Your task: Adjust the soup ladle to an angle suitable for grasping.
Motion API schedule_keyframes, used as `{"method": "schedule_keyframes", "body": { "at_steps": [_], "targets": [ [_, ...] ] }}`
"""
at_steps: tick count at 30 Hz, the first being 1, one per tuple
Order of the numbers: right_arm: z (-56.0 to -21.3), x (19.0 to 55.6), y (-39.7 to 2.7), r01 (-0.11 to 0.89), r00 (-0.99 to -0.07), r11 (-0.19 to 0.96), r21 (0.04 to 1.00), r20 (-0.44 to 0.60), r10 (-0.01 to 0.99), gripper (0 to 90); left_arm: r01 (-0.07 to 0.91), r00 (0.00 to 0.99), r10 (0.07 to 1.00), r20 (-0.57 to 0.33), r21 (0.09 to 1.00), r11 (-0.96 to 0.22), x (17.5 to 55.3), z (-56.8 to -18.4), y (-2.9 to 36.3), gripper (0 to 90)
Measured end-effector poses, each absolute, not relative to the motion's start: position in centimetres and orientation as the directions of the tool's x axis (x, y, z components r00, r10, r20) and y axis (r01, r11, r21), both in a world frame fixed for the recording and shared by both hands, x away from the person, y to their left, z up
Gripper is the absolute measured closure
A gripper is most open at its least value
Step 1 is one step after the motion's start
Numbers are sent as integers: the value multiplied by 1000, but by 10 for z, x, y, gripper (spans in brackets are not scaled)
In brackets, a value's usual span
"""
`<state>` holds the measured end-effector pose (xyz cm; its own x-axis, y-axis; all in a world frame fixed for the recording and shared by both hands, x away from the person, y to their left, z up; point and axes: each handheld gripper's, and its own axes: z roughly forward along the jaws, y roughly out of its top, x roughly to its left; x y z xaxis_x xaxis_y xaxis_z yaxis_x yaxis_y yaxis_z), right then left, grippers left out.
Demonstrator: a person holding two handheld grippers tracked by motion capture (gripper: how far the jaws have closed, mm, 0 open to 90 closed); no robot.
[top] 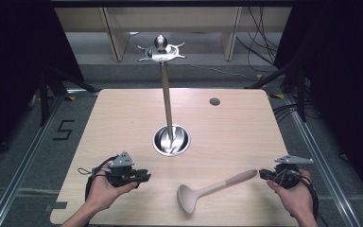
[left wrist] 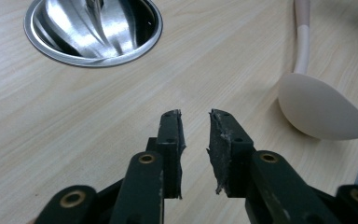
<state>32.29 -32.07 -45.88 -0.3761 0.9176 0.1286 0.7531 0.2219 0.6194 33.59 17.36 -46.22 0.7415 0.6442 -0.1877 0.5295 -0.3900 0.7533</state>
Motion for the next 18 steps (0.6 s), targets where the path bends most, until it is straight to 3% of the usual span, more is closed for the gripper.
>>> {"method": "schedule_keyframes", "body": {
  "at_steps": [3,6,18],
  "targets": [
    [-459,323,-315,758,-428,292,584,107,897,900,531,749,629,-210,758,-379,336,-462,167,813],
    [-463,326,-310,780,-464,312,543,167,870,900,523,764,613,-200,749,-408,337,-465,160,863],
    [-472,336,-301,791,-503,370,488,173,847,900,451,821,561,-104,722,-525,355,-471,135,887]
  ]
}}
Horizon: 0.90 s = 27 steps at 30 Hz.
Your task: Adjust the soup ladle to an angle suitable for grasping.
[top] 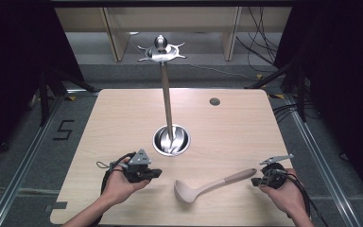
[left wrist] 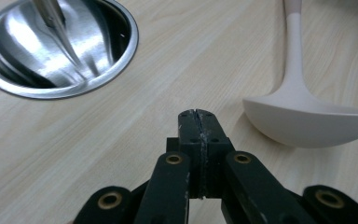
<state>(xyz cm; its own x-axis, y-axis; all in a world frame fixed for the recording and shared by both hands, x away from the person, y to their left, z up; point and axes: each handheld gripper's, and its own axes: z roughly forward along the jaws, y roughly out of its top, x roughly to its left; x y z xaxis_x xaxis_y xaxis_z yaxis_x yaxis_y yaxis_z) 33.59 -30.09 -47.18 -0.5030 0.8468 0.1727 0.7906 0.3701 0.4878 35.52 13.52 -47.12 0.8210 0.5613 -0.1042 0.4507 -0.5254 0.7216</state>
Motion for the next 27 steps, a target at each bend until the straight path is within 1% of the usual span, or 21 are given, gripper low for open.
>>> {"method": "schedule_keyframes", "body": {
  "at_steps": [1,2,4,6,8,9,10,11,12,14,15,16,17,18,19,20,21,22,23,24,27],
  "targets": [
    [-471,335,-295,812,-459,343,473,153,875,900,441,829,552,-93,716,-541,359,-474,131,888],
    [-469,335,-294,830,-445,341,441,157,882,900,459,823,557,-113,710,-534,360,-476,128,888],
    [-471,338,-293,827,-454,350,440,155,877,900,440,837,538,-101,707,-553,363,-476,126,889],
    [-471,338,-292,840,-447,347,418,168,879,900,449,836,538,-112,703,-552,366,-479,121,888],
    [-473,340,-291,840,-446,347,417,168,879,900,434,858,502,-110,678,-593,370,-482,113,889],
    [-473,341,-290,847,-442,341,409,183,878,900,434,860,496,-116,677,-594,370,-484,110,889],
    [-473,339,-287,873,-403,306,381,208,891,900,445,856,500,-136,687,-575,370,-486,105,889],
    [-473,339,-287,873,-403,306,381,208,891,900,445,856,500,-136,687,-575,370,-486,105,889],
    [-474,343,-287,858,-430,337,386,183,884,900,441,863,483,-146,682,-583,370,-488,99,889],
    [-475,344,-286,859,-434,342,380,187,881,900,436,870,469,-149,675,-595,370,-490,95,889],
    [-474,345,-285,874,-409,326,360,183,894,900,430,876,461,-144,667,-609,370,-490,94,889],
    [-472,342,-279,907,-352,269,323,233,906,900,429,877,456,-151,675,-601,369,-491,92,889],
    [-475,347,-283,872,-417,333,359,188,889,900,423,882,447,-150,670,-610,368,-491,91,888],
    [-475,348,-283,870,-424,340,358,188,886,900,405,891,433,-135,666,-626,369,-490,91,888],
    [-475,348,-283,870,-424,340,358,188,886,900,405,891,433,-135,666,-626,369,-490,91,889],
    [-475,350,-280,885,-398,322,338,188,898,900,413,891,425,-159,673,-614,367,-491,88,888],
    [-477,352,-280,878,-408,332,346,175,896,900,423,887,429,-171,672,-607,366,-491,87,889],
    [-476,353,-279,882,-401,326,339,181,898,900,403,898,411,-156,665,-628,367,-491,88,889],
    [-475,353,-276,902,-365,288,322,210,907,900,405,898,405,-170,677,-614,365,-491,86,889],
    [-475,356,-278,892,-386,315,324,184,904,900,405,898,405,-170,677,-614,365,-491,86,888],
    [-474,361,-275,890,-388,318,327,179,904,900,417,894,407,-186,678,-606,361,-490,83,888]
  ]
}}
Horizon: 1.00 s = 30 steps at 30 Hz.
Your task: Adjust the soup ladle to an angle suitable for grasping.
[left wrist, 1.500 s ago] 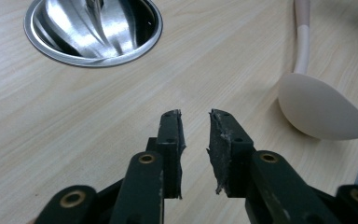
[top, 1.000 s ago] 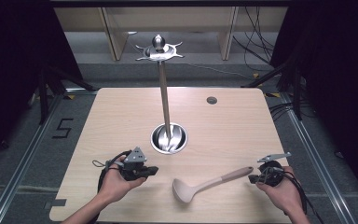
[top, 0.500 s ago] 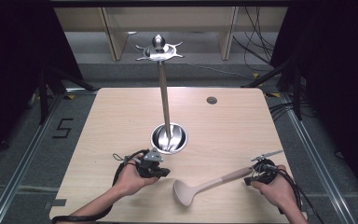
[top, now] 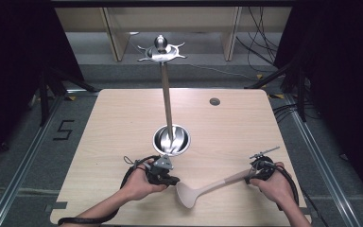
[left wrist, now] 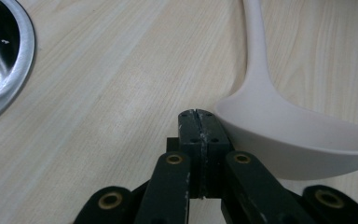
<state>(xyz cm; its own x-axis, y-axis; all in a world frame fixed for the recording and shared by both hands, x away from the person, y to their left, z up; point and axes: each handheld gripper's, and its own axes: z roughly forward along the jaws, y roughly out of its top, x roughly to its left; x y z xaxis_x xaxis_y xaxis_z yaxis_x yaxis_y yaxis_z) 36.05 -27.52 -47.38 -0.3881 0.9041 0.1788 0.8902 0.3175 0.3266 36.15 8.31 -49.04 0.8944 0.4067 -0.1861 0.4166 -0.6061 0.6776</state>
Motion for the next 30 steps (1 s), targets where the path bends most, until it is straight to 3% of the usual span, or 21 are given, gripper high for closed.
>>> {"method": "schedule_keyframes", "body": {
  "at_steps": [6,8,10,13,30],
  "targets": [
    [-474,370,-270,885,-393,323,335,165,905,900,401,903,390,-179,676,-618,362,-490,84,888],
    [-473,371,-266,907,-350,284,310,183,919,900,403,904,387,-183,670,-623,361,-489,84,888],
    [-473,381,-266,878,-401,333,344,148,904,900,429,894,391,-219,671,-605,358,-490,80,889],
    [-473,387,-263,878,-397,332,344,136,908,900,411,904,373,-208,662,-627,357,-488,79,888],
    [-470,415,-243,870,-368,300,391,112,923,900,334,941,279,-193,674,-659,341,-484,36,889]
  ]
}}
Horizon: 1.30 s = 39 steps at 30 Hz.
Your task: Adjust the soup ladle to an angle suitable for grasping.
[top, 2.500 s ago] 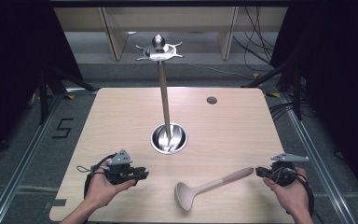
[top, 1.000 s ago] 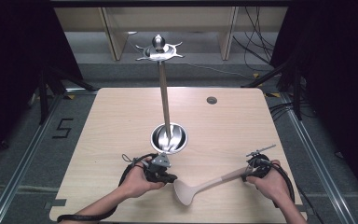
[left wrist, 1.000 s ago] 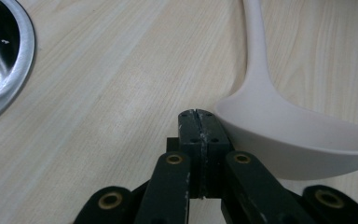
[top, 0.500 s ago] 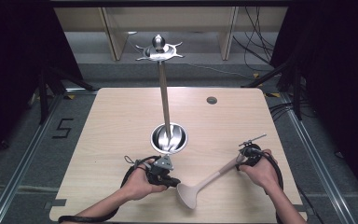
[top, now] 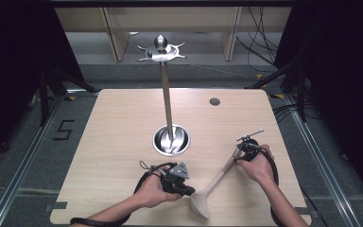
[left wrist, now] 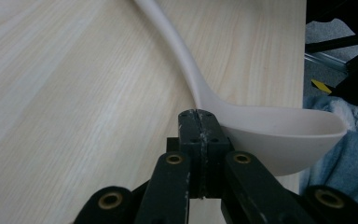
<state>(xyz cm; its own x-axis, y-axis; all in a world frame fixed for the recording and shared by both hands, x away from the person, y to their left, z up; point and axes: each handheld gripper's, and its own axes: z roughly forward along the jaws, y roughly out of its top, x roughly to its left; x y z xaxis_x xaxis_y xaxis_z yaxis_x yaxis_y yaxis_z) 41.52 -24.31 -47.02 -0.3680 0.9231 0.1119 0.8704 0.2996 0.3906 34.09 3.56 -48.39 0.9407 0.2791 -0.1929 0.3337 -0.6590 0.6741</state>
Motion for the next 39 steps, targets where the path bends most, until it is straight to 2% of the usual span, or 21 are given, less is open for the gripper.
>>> {"method": "schedule_keyframes", "body": {
  "at_steps": [1,7,13,15,16,20,22,25,26,27,30,31,33,35,39],
  "targets": [
    [-471,416,-242,872,-359,293,393,105,928,900,368,928,296,-225,675,-639,338,-485,33,888],
    [-470,420,-240,867,-358,287,408,109,927,900,336,940,274,-201,673,-659,338,-488,21,888],
    [-475,420,-247,827,-374,297,478,72,925,731,336,940,283,-190,663,-669,339,-488,22,878],
    [-474,415,-246,852,-325,250,459,90,941,674,333,940,291,-177,655,-678,339,-485,26,863],
    [-474,413,-246,854,-317,242,460,92,944,655,331,939,300,-171,692,-641,341,-485,38,850],
    [-470,406,-248,868,-282,197,456,124,951,598,348,924,349,-158,723,-597,342,-479,64,788],
    [-465,399,-250,868,-288,199,455,136,948,555,350,906,405,-120,751,-560,342,-475,97,737],
    [-464,392,-250,875,-283,179,450,174,943,518,374,887,440,-138,774,-511,339,-474,129,644],
    [-464,392,-250,875,-283,179,450,174,943,518,374,887,440,-138,774,-511,339,-474,129,628],
    [-466,388,-248,882,-266,160,443,189,945,465,377,870,480,-114,780,-498,339,-473,148,615],
    [-466,383,-244,883,-264,152,445,201,943,408,405,849,513,-130,783,-472,340,-473,162,591],
    [-465,382,-243,883,-265,154,442,201,943,398,446,819,544,-183,799,-402,339,-472,171,584],
    [-463,381,-239,883,-254,141,448,204,945,380,451,808,563,-175,798,-399,340,-471,175,573],
    [-461,379,-238,884,-262,149,444,206,943,374,503,764,601,-233,799,-330,346,-473,181,559],
    [-462,380,-237,880,-253,154,448,169,953,374,537,734,624,-267,790,-294,351,-474,187,528]
  ]
}}
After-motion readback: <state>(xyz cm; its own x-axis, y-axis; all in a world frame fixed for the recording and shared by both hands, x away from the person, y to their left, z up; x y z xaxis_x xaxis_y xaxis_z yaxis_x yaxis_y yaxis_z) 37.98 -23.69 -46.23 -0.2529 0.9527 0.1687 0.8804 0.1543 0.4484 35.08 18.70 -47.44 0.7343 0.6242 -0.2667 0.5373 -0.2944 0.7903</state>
